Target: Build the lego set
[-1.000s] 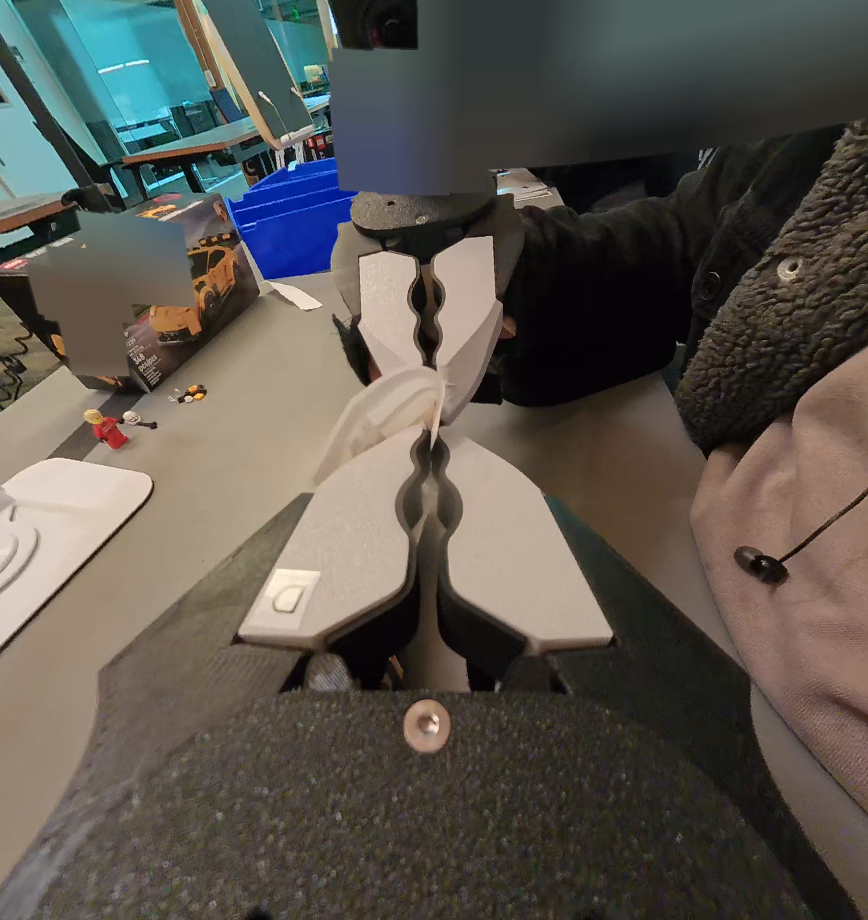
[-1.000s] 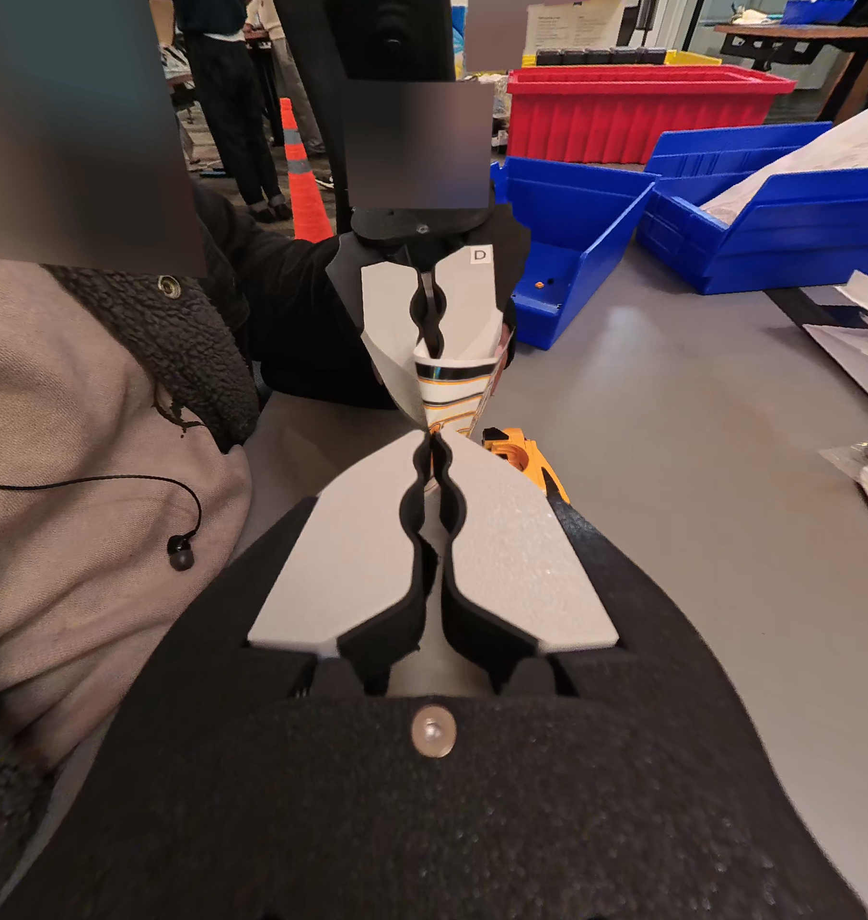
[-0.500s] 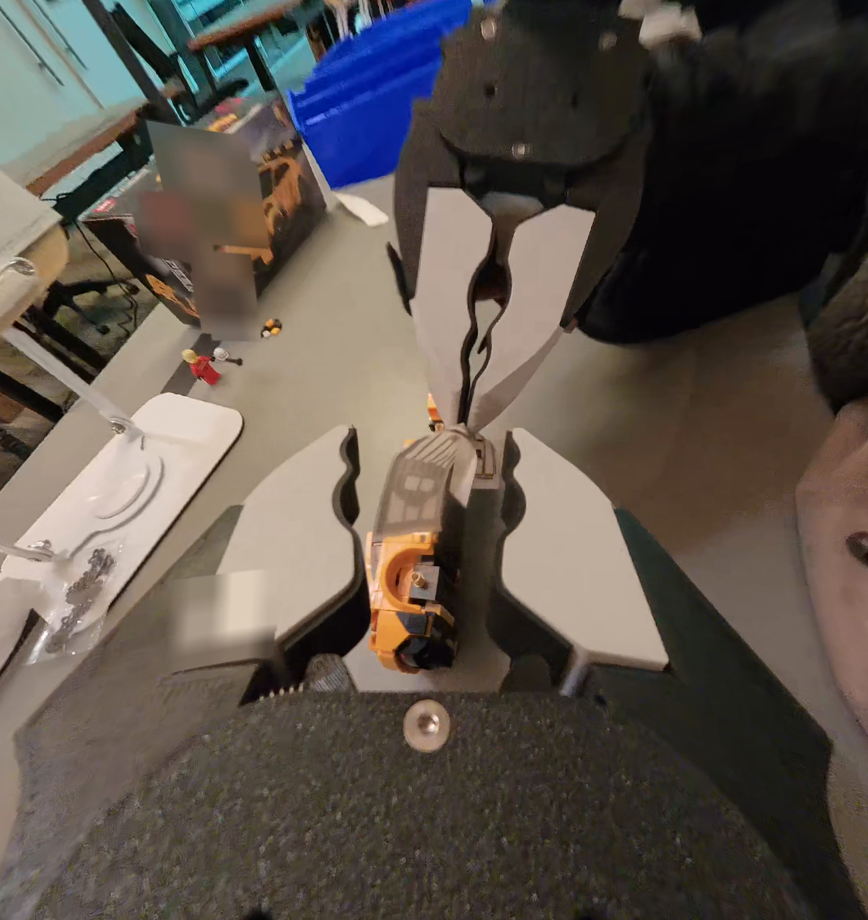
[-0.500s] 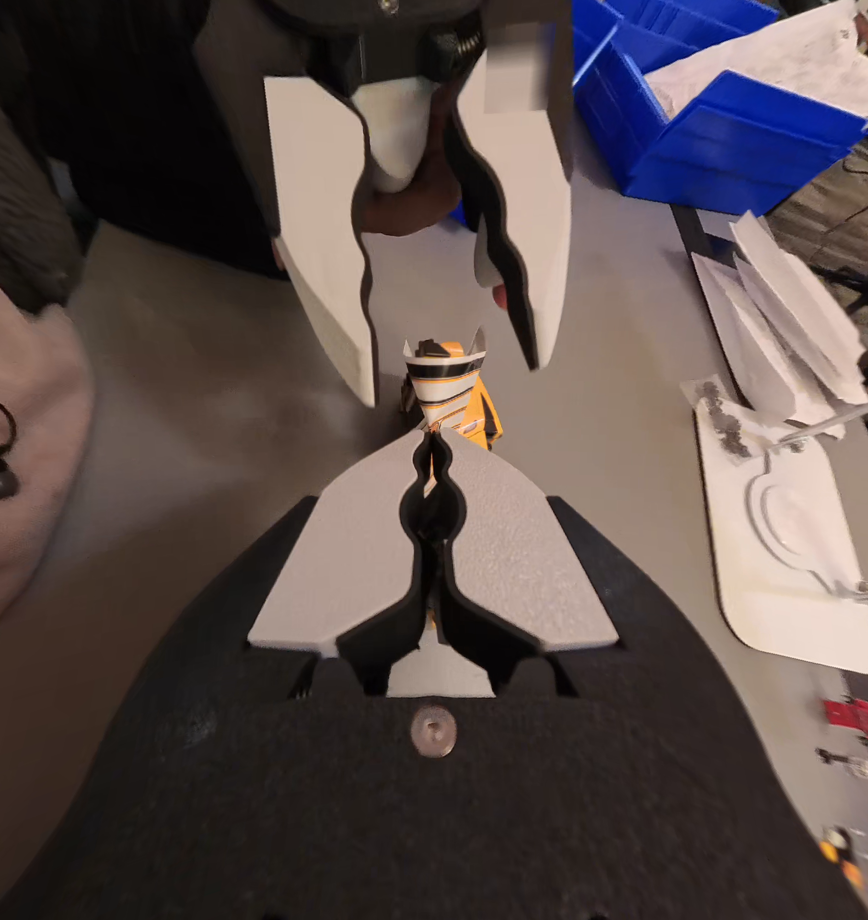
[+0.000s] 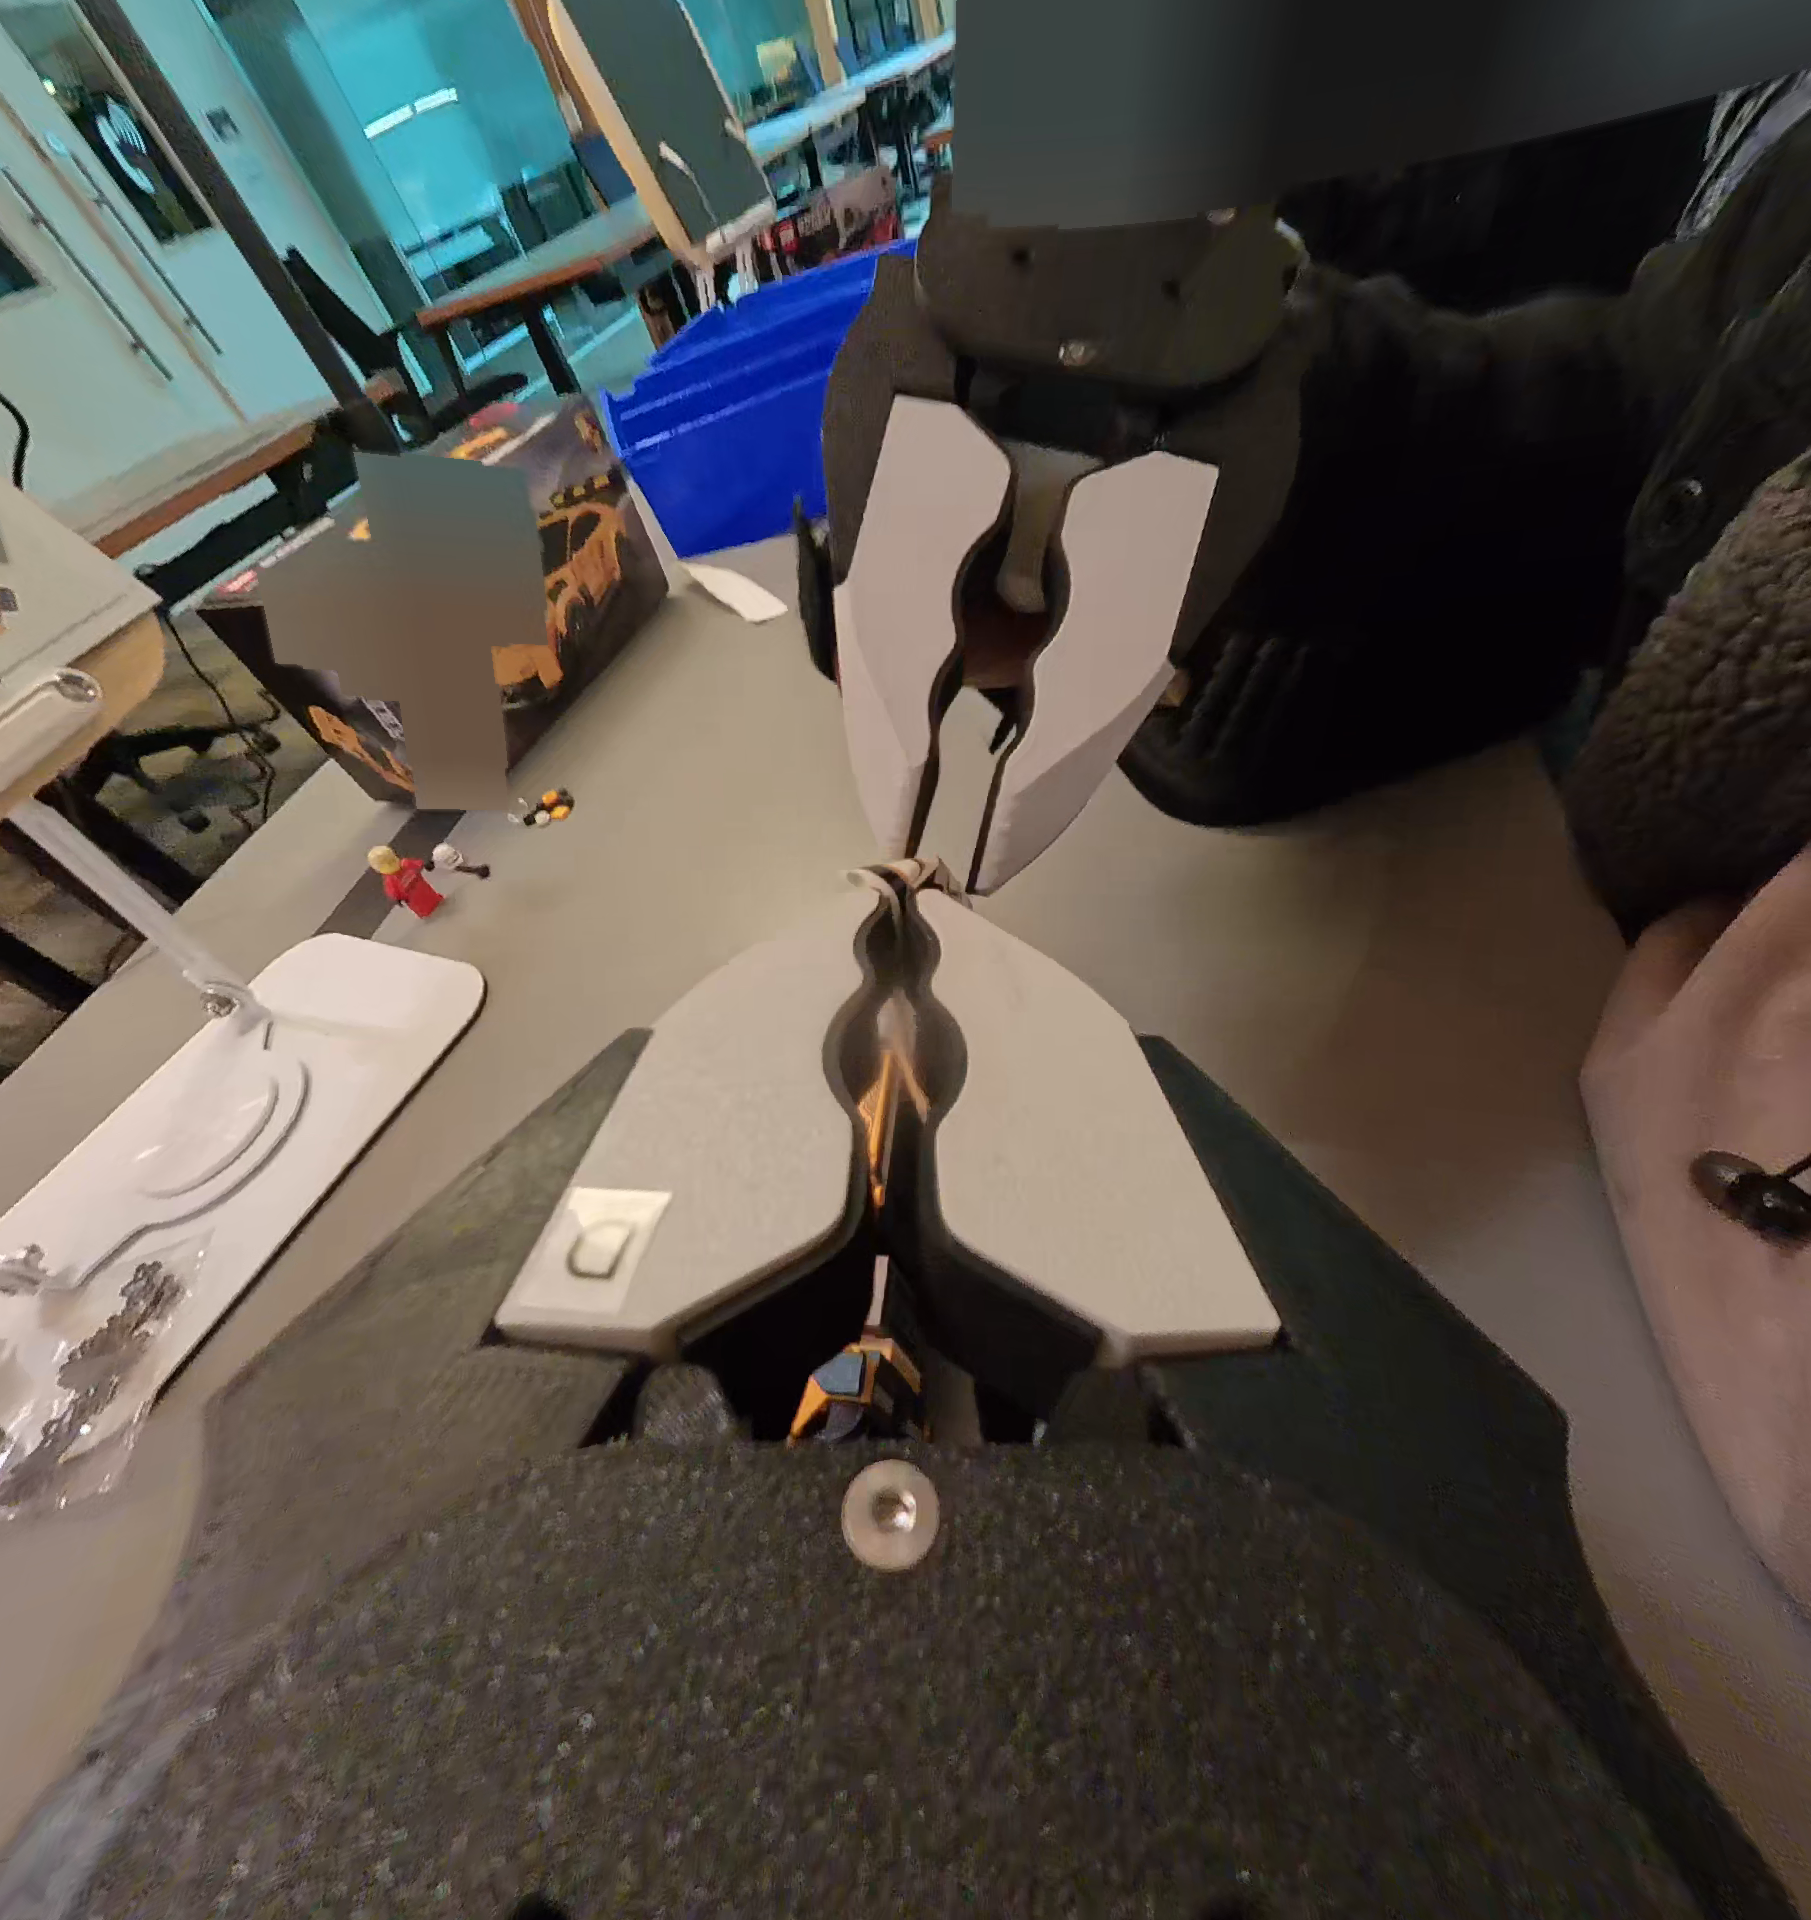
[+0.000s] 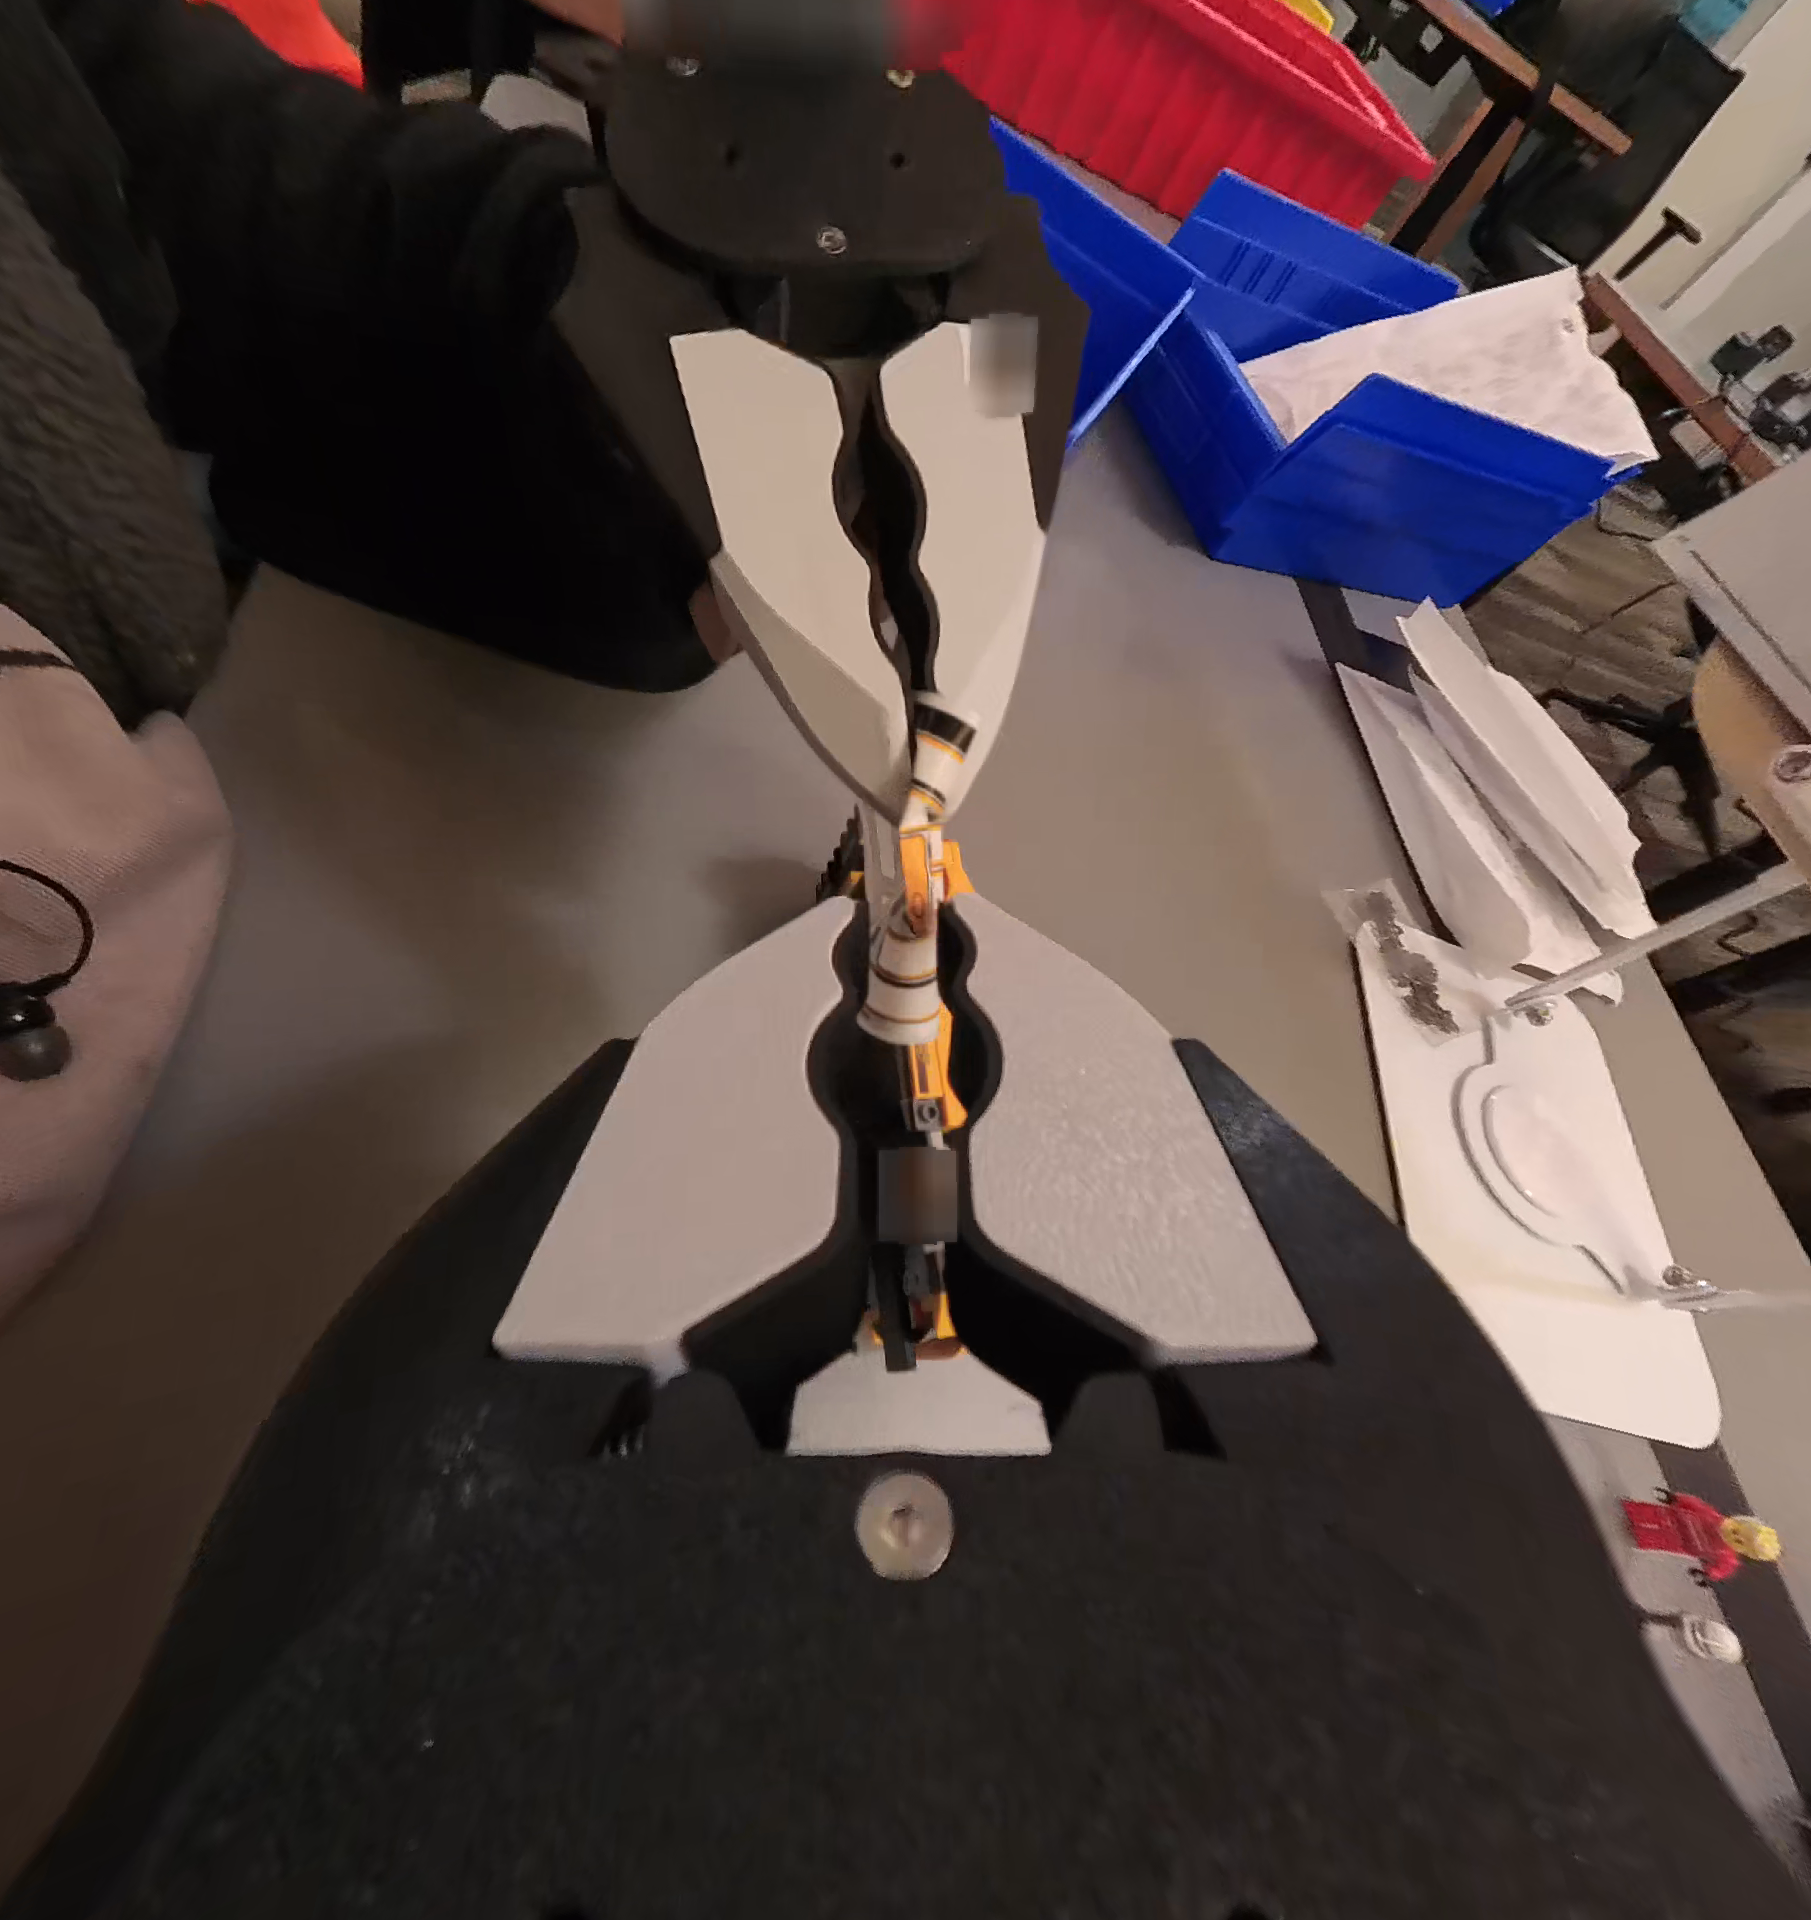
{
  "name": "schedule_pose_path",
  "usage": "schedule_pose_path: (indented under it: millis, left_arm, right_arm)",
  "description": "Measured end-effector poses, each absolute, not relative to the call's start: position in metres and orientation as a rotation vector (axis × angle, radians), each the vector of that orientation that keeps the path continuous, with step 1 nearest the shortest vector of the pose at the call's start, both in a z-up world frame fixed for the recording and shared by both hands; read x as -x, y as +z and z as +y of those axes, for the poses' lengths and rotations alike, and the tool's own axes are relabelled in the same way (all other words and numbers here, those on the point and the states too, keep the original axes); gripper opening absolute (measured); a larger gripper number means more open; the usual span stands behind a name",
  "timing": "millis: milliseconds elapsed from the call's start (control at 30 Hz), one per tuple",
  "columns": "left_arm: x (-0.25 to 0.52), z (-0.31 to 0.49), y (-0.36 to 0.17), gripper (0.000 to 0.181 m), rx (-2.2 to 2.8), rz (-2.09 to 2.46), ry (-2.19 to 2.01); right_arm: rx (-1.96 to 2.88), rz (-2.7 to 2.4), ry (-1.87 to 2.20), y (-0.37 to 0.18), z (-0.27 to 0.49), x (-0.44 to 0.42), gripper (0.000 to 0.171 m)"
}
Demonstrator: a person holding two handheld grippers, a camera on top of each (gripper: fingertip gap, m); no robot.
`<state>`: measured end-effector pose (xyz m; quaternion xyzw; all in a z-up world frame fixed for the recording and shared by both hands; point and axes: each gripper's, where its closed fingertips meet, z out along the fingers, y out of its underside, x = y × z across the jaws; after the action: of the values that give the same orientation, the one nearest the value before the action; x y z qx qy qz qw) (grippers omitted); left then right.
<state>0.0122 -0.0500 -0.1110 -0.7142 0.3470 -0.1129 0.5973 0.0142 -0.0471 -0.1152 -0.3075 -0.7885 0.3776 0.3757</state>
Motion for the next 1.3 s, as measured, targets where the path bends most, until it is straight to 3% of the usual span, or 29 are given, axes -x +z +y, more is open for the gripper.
schedule_pose_path:
  millis: [233, 567, 700, 867, 1300]
  left_arm:
    - [-0.017, -0.056, -0.106, 0.000, 1.557, 0.855, -0.263]
    - [-0.017, -0.058, -0.106, 0.002, 1.571, 0.834, -0.319]
    - [-0.018, -0.056, -0.108, 0.021, 1.605, 0.827, -0.314]
    - [-0.021, -0.056, -0.114, 0.001, 1.644, 0.836, -0.332]
    - [-0.019, -0.058, -0.110, 0.000, 1.583, 0.872, -0.261]
  right_arm:
    - [0.784, -1.983, 1.097, -0.108, -0.057, -0.011, 0.015]
    - [0.815, -1.989, 1.115, -0.111, -0.057, -0.009, 0.000]
    - [0.817, -2.020, 1.046, -0.119, -0.057, -0.007, 0.000]
    - [0.807, -2.024, 1.013, -0.121, -0.058, -0.006, 0.000]
    - [0.815, -1.972, 1.191, -0.099, -0.056, -0.018, 0.005]
